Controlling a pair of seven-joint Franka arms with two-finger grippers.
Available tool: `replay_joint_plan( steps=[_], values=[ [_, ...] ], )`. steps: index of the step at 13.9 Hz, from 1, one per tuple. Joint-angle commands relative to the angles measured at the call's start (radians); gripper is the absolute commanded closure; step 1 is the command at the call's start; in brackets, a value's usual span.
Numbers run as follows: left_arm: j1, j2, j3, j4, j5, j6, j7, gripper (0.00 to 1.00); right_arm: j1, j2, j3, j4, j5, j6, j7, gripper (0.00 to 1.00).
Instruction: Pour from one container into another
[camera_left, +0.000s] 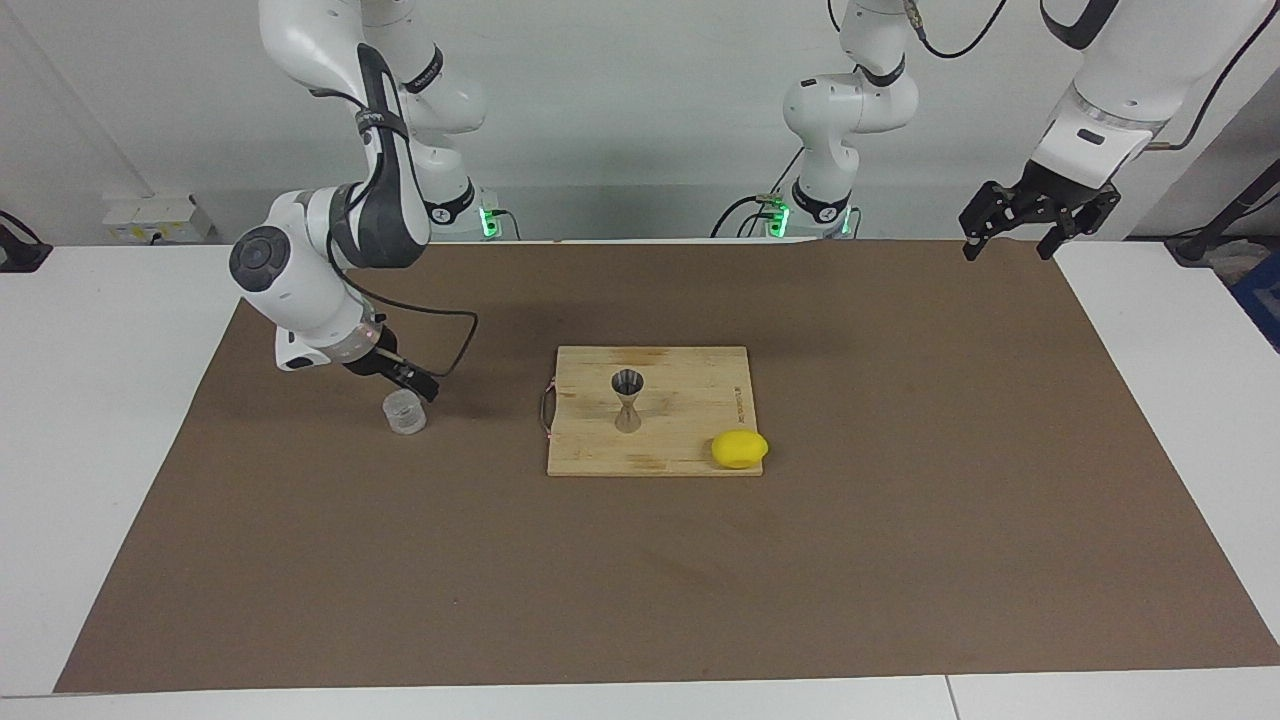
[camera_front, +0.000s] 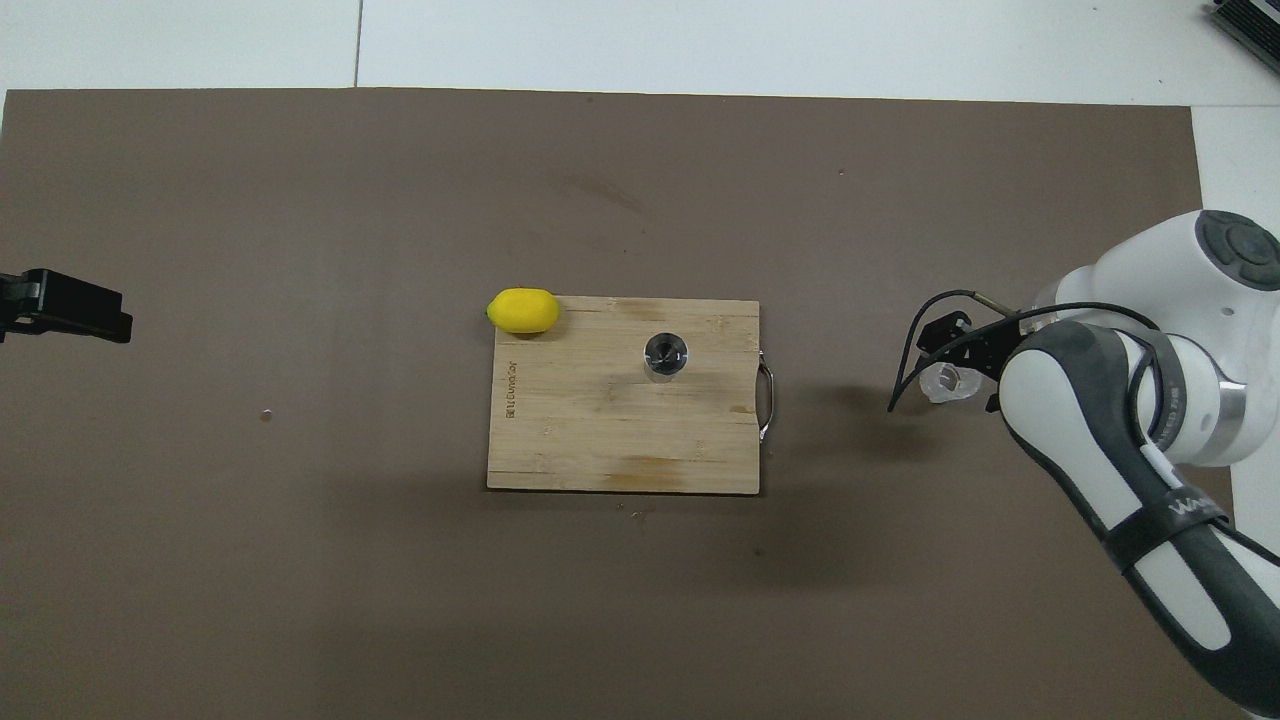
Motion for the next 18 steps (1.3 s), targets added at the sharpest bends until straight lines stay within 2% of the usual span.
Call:
replay_joint_plan(
  steps=[1,3,4,6,9,14,18],
  values=[
    [-0.009,-0.025,0.009,-0.025,0.009,-0.004,0.003,0.00,0.014,-0.077,0.006,0.035,-0.068,-0.010,-0.074,0.01],
    [-0.009,-0.025,0.009,-0.025,0.009,-0.001,0.005,0.00,0.014,-0.127,0.008,0.089,-0.111,-0.042,-0.095,0.01],
    [-0.009,-0.025,0.009,-0.025,0.009,0.002,0.006,0.00,0.012,-0.132,0.008,0.151,-0.112,-0.095,-0.135,0.01],
    [-0.015,-0.025,0.009,-0.025,0.009,0.003,0.008,0.00,0.012,-0.125,0.006,0.292,-0.116,-0.222,-0.170,0.01],
    [-0.008,-0.023,0.009,-0.024,0.009,0.017,0.008,0.00,0.011,-0.112,0.008,0.418,-0.168,-0.339,-0.177,0.01],
    [-0.012,-0.023,0.009,-0.025,0.009,0.016,0.000,0.00,0.008,-0.128,0.006,0.403,-0.152,-0.393,-0.267,0.01],
    [-0.012,-0.025,0.009,-0.025,0.009,0.016,0.000,0.00,0.014,-0.144,0.008,0.378,-0.148,-0.412,-0.270,0.01]
  ],
)
